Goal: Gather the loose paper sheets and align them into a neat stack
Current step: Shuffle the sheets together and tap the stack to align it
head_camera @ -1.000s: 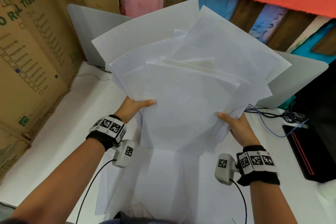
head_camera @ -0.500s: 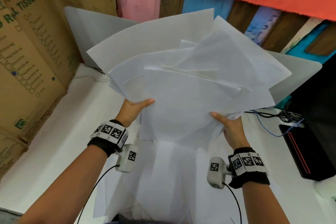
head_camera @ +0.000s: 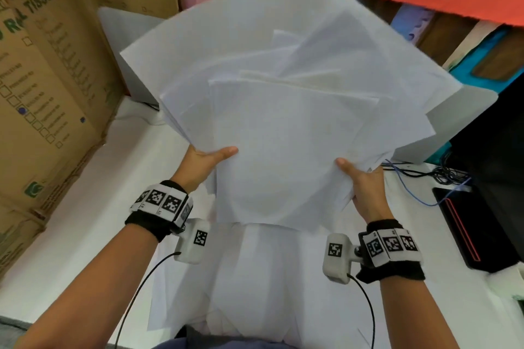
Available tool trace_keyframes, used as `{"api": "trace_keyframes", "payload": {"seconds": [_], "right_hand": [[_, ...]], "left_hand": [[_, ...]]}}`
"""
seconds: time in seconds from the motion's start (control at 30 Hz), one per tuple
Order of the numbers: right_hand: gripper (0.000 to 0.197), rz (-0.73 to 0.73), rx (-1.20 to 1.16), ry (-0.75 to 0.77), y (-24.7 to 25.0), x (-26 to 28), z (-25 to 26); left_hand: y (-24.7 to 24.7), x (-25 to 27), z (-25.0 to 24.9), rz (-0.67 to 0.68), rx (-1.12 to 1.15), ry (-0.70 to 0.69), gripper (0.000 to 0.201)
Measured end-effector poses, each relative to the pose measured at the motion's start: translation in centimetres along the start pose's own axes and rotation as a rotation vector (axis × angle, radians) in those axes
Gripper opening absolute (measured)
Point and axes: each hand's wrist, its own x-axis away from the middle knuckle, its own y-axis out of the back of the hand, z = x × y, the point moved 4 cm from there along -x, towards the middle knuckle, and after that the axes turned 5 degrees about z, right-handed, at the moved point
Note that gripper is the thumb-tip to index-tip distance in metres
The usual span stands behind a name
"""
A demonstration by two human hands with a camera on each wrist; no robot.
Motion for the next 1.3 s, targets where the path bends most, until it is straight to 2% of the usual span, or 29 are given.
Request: {"api": "trace_keyframes", "payload": {"seconds": [0.07, 0.13, 0.27, 0.4, 0.47, 0.7, 0.9, 0.97, 1.1, 1.17, 1.3], "right_hand": [[0.036, 0.007, 0.017, -0.05, 0.0, -0.1, -1.0], [0.034, 0.016, 0.087, -0.091, 0.2, 0.0, -1.9], [0.023, -0.002, 0.289, -0.036, 2.2, 0.1, -1.0], [0.016, -0.004, 0.376, 0.004, 3.4, -0.6, 0.0], [0.013, -0.013, 0.361, 0.032, 3.4, -0.6, 0.5], [0.021, -0.006, 0.327, 0.132, 2.5, -0.5, 2.0], [0.019, -0.094, 0.31, 0.165, 3.1, -0.5, 2.3], [0.02, -0.057, 0.33, 0.164, 2.9, -0.4, 2.7], [0.015, 0.107, 0.388, 0.079, 2.0, -0.1, 3.1], [0.01, 0.073, 0.407, 0.06, 2.1, -0.2, 3.3], [0.023, -0.056, 0.487, 0.096, 2.6, -0.6, 3.6]], "left_hand": [[-0.3, 0.4, 1.3, -0.006, -0.032, 0.049, 0.034], [-0.4, 0.5, 2.2, -0.04, -0.034, 0.06, 0.042], [0.3, 0.3, 2.7, -0.084, 0.003, 0.087, 0.039], [0.7, -0.2, 2.5, -0.043, 0.021, 0.118, 0.036], [0.8, -0.3, 2.4, -0.041, 0.032, 0.133, 0.036], [0.9, 0.0, 2.9, -0.028, 0.051, 0.171, 0.036], [0.4, -0.1, 2.7, -0.022, 0.053, 0.14, 0.035], [0.5, -0.1, 2.7, -0.03, 0.056, 0.148, 0.035], [0.3, -0.1, 2.9, -0.025, 0.068, 0.173, 0.032], [0.2, -0.1, 2.8, -0.014, 0.06, 0.175, 0.033], [0.3, 0.0, 2.8, -0.014, 0.062, 0.198, 0.034]]}}
